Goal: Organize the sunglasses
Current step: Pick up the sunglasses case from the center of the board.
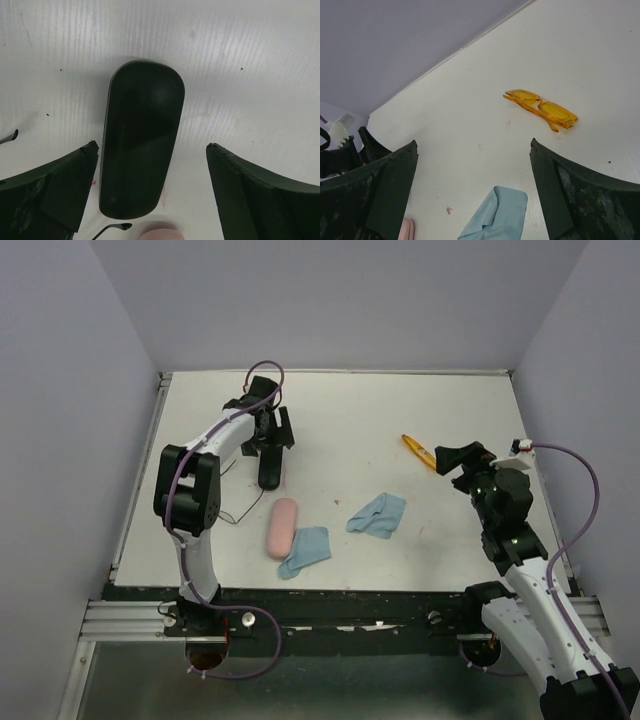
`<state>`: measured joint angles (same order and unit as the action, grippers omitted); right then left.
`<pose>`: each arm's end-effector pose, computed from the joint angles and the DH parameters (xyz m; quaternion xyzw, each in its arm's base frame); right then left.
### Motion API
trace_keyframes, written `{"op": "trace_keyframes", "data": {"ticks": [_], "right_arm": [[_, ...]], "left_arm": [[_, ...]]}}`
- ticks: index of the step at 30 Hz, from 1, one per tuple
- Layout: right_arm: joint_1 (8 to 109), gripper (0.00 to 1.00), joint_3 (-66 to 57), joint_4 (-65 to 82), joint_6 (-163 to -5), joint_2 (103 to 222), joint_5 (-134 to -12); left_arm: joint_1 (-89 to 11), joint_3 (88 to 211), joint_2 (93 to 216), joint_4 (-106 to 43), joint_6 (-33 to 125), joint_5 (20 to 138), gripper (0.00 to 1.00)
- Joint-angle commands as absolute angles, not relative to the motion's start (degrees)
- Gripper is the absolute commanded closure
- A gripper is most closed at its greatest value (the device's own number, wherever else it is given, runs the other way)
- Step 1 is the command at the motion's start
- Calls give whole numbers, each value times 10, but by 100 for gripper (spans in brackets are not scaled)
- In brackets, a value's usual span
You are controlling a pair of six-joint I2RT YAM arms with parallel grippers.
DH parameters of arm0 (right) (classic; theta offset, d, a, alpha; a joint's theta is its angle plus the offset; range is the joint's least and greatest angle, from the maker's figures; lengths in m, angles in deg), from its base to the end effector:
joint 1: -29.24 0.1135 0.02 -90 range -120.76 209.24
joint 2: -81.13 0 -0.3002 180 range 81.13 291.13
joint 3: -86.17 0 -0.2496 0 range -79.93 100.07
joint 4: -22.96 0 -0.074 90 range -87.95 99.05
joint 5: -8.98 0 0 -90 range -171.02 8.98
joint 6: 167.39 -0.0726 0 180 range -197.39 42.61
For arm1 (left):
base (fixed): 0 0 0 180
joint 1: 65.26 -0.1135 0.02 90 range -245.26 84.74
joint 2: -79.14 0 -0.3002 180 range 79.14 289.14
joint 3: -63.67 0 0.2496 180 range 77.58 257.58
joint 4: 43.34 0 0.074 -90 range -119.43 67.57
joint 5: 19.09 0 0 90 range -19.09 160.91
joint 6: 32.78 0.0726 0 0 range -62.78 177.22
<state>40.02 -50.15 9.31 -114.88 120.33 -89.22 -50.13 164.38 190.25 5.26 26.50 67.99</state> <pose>0.1789 0.0235 0.2995 0.2205 0.7282 0.2147 0.6124 0.4345 -0.1136 0.2229 -0.1374 0.9535 -0.0814 0.2556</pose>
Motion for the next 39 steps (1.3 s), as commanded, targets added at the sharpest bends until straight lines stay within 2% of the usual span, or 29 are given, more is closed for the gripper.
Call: {"op": "trace_keyframes", "data": {"ticks": [1, 15, 22, 34, 39], "right_arm": [[400, 0, -508, 84, -1150, 1185, -907], [400, 0, -507, 76, -1147, 1172, -925], [400, 0, -502, 58, -1142, 1140, -945], [400, 0, -524, 62, -1156, 1083, -968], [400, 0, -521, 62, -1157, 1093, -966]], "left_arm": [[-486, 1703, 1933, 137, 275, 635, 1], [-472, 1792, 2005, 257, 245, 635, 2], [-465, 1772, 2004, 196, 193, 691, 2], [-460, 1763, 2028, 214, 165, 651, 12], [-456, 1769, 2031, 218, 162, 642, 21]]}}
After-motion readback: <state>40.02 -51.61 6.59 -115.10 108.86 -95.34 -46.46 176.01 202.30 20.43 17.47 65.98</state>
